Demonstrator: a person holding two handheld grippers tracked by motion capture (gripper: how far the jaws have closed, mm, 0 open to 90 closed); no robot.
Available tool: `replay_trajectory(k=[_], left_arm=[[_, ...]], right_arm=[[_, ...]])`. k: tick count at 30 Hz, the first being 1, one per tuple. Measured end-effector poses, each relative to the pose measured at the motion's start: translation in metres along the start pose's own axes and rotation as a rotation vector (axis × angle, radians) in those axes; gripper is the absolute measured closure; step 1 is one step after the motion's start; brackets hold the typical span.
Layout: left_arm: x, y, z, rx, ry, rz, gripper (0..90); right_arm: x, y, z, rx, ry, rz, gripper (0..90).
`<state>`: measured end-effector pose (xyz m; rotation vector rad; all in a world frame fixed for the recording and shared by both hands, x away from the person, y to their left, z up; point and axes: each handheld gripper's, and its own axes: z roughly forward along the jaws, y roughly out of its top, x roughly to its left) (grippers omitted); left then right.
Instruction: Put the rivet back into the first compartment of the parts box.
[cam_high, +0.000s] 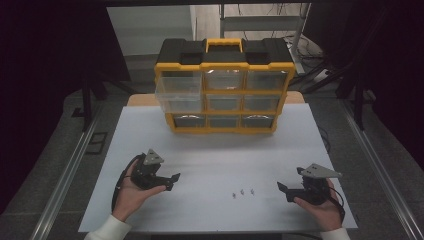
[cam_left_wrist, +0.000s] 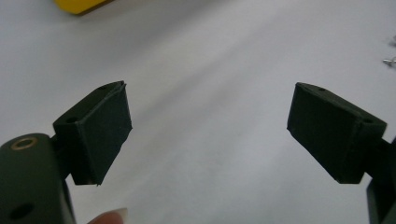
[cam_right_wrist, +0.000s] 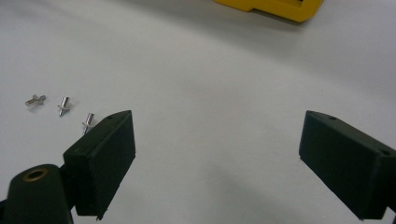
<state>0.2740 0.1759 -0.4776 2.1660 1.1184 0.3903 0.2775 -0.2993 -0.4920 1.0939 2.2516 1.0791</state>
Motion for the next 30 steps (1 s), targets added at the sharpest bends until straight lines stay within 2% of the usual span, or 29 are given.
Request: replay_trajectory(k=[4, 12, 18, 30], left_arm=[[-0.007, 0.006, 0.005, 0.008, -0.031, 0.018, 13.9], [-0.022, 0.017, 0.014, 0.027, -0.059, 0.069, 14.1], [-0.033, 0.025, 0.022, 0.032, -0.101, 0.100, 14.3], [-0.053, 0.038, 0.031, 0.043, -0.154, 0.143, 15.1]], right_arm=[[-0.001, -0.001, 0.000, 0.004, 0.004, 0.002, 11.5], [0.000, -0.001, 0.002, 0.014, 0.008, 0.003, 11.6], [-0.001, -0.001, 0.002, 0.017, 0.007, 0.004, 11.6], [-0.002, -0.002, 0.001, 0.016, 0.002, 0.013, 11.7]])
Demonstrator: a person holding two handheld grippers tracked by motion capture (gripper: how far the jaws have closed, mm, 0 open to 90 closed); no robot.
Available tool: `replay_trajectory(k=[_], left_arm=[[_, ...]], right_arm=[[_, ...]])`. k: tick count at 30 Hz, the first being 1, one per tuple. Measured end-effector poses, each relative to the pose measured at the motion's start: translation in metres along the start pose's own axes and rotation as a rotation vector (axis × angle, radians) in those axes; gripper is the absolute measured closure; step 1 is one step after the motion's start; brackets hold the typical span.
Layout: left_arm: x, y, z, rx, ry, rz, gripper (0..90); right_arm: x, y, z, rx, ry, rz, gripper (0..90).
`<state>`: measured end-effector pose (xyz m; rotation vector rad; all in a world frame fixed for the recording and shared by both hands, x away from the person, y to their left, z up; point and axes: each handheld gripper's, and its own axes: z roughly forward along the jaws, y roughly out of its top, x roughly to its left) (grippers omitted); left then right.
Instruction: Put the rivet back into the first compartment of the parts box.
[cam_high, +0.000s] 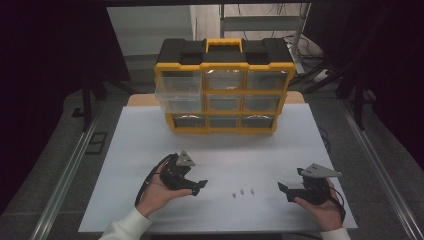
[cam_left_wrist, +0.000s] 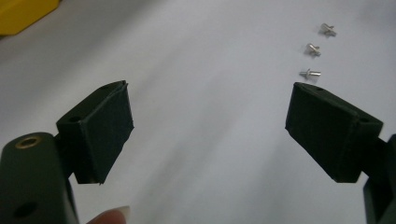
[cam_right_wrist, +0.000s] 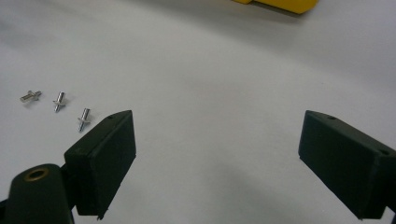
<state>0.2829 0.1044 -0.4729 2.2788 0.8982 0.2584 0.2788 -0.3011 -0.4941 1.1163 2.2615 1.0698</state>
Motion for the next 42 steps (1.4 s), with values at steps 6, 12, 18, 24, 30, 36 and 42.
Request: replay_trajectory(k=[6, 12, 18, 24, 30, 36, 42], left_arm=[[-0.008, 0.008, 0.007, 0.010, -0.027, 0.021, 15.3], [-0.015, 0.016, 0.015, 0.015, -0.053, 0.042, 16.0], [-0.025, 0.024, 0.026, 0.034, -0.075, 0.072, 16.9], [-0.033, 0.028, 0.036, 0.051, -0.096, 0.104, 17.8], [-0.041, 0.033, 0.048, 0.077, -0.120, 0.135, 17.8], [-0.049, 0.036, 0.061, 0.102, -0.131, 0.154, 18.1], [-0.056, 0.038, 0.074, 0.129, -0.140, 0.175, 18.8]], right_arm=[[0.000, 0.000, 0.000, -0.005, 0.001, -0.002, 11.7], [-0.001, 0.000, -0.001, -0.007, 0.002, 0.002, 11.6], [-0.003, 0.000, -0.001, -0.006, -0.001, 0.007, 11.6], [-0.003, -0.001, 0.000, -0.004, -0.001, 0.005, 11.6], [-0.003, -0.001, 0.000, -0.002, -0.001, 0.006, 11.6], [-0.002, -0.001, 0.000, 0.000, 0.001, 0.006, 11.6], [-0.003, -0.001, 0.000, 0.001, 0.001, 0.005, 11.6]])
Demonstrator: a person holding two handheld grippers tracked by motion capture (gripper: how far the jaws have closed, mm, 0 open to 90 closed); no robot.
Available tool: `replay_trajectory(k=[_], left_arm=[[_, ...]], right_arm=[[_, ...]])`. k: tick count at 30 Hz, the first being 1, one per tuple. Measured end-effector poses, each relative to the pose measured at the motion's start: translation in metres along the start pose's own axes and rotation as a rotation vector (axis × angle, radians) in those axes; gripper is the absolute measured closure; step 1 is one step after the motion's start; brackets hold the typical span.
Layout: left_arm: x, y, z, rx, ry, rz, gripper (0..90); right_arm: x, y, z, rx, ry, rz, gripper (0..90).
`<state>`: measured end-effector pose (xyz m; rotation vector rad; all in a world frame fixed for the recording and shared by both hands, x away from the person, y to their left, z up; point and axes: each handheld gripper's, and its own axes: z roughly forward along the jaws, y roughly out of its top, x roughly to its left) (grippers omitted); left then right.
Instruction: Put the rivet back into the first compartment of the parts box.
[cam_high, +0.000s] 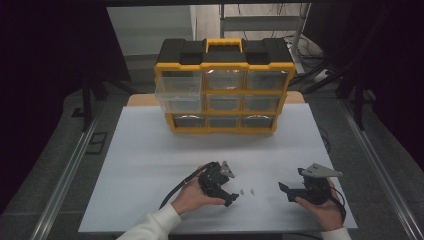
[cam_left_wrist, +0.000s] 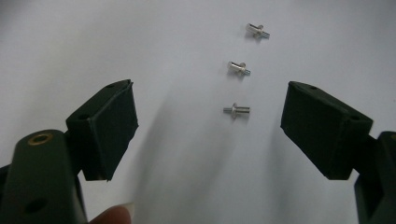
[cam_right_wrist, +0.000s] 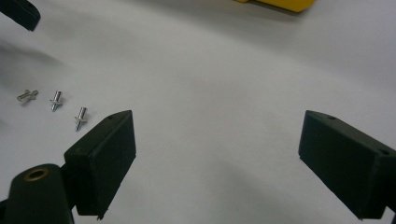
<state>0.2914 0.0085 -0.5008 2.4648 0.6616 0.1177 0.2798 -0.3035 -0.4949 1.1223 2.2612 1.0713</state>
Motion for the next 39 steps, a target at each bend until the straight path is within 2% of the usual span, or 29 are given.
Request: replay_trajectory(k=[3, 6, 10, 12, 13, 14, 20, 25, 39], left_arm=[[-0.001, 0.002, 0.006, 0.020, 0.004, 0.010, 20.1], [-0.003, 0.004, 0.013, 0.038, 0.026, 0.023, 22.9], [-0.004, 0.004, 0.018, 0.050, 0.021, 0.033, 28.0], [-0.005, 0.005, 0.020, 0.055, 0.016, 0.037, 33.1], [-0.006, 0.005, 0.021, 0.061, 0.026, 0.042, 36.6], [-0.006, 0.005, 0.022, 0.065, 0.030, 0.043, 43.0], [-0.007, 0.005, 0.021, 0.064, -0.012, 0.047, 59.2], [-0.002, 0.005, 0.020, 0.072, -0.036, 0.021, 74.1], [-0.001, 0.005, 0.019, 0.064, -0.045, 0.025, 75.2]], right_arm=[[0.000, 0.000, 0.000, 0.003, 0.000, -0.001, 11.6], [0.000, 0.000, 0.001, 0.008, 0.001, 0.000, 11.7], [-0.001, 0.000, 0.000, 0.011, 0.000, 0.007, 11.7], [-0.001, 0.000, 0.000, 0.012, -0.001, 0.010, 11.7], [-0.001, 0.000, 0.000, 0.011, -0.001, 0.011, 11.7], [-0.002, -0.001, 0.000, 0.012, -0.003, 0.010, 11.8], [-0.002, -0.001, 0.000, 0.015, -0.006, 0.010, 11.9], [-0.002, -0.001, 0.000, 0.016, -0.009, 0.011, 12.0], [-0.002, -0.001, 0.001, 0.020, -0.014, 0.009, 12.0]])
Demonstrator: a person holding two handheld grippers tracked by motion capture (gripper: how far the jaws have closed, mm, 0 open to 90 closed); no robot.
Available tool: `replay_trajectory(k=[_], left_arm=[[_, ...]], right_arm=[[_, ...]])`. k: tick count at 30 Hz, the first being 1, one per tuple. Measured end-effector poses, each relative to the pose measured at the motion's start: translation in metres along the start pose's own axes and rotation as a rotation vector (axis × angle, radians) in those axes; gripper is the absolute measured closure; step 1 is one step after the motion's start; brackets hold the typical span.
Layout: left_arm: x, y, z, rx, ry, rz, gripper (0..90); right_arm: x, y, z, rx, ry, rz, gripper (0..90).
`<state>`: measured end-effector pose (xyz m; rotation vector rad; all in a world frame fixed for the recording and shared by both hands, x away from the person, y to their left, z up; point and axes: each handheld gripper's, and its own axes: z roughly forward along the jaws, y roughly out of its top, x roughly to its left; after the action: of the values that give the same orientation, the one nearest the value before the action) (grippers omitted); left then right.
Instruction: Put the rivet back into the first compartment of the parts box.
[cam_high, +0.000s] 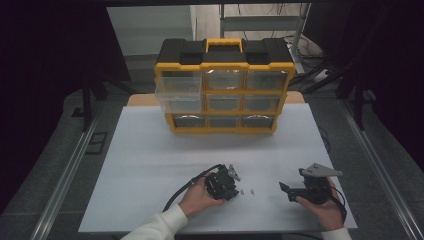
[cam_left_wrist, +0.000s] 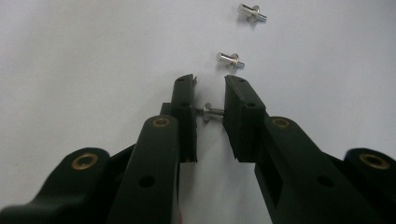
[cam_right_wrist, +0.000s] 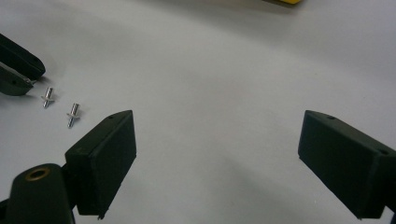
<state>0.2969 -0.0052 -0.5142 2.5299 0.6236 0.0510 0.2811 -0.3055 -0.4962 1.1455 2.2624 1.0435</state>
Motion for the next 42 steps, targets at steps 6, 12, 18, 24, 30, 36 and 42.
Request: replay_trajectory(k=[6, 12, 18, 24, 30, 36, 42], left_arm=[[0.002, -0.001, -0.003, -0.004, -0.005, -0.005, 75.3], [0.009, -0.004, -0.015, -0.027, -0.006, -0.027, 75.3], [0.019, -0.012, -0.033, -0.058, 0.007, -0.063, 75.3], [0.033, -0.025, -0.051, -0.082, 0.013, -0.116, 75.3], [0.046, -0.042, -0.068, -0.122, 0.024, -0.174, 75.3], [0.056, -0.059, -0.084, -0.145, 0.044, -0.219, 75.3], [0.065, -0.073, -0.100, -0.176, 0.066, -0.258, 75.3]], right_arm=[[0.000, 0.000, 0.000, 0.001, -0.002, -0.001, 12.0], [-0.001, 0.000, 0.000, 0.001, -0.002, 0.001, 12.0], [0.000, 0.000, 0.000, 0.003, -0.002, 0.002, 12.0], [0.000, 0.000, 0.000, 0.000, 0.005, 0.007, 12.0], [0.000, 0.000, 0.000, 0.001, 0.002, 0.010, 12.0], [0.000, 0.000, 0.001, 0.005, -0.002, 0.009, 12.0], [0.000, 0.000, 0.001, 0.008, 0.000, 0.009, 12.0]])
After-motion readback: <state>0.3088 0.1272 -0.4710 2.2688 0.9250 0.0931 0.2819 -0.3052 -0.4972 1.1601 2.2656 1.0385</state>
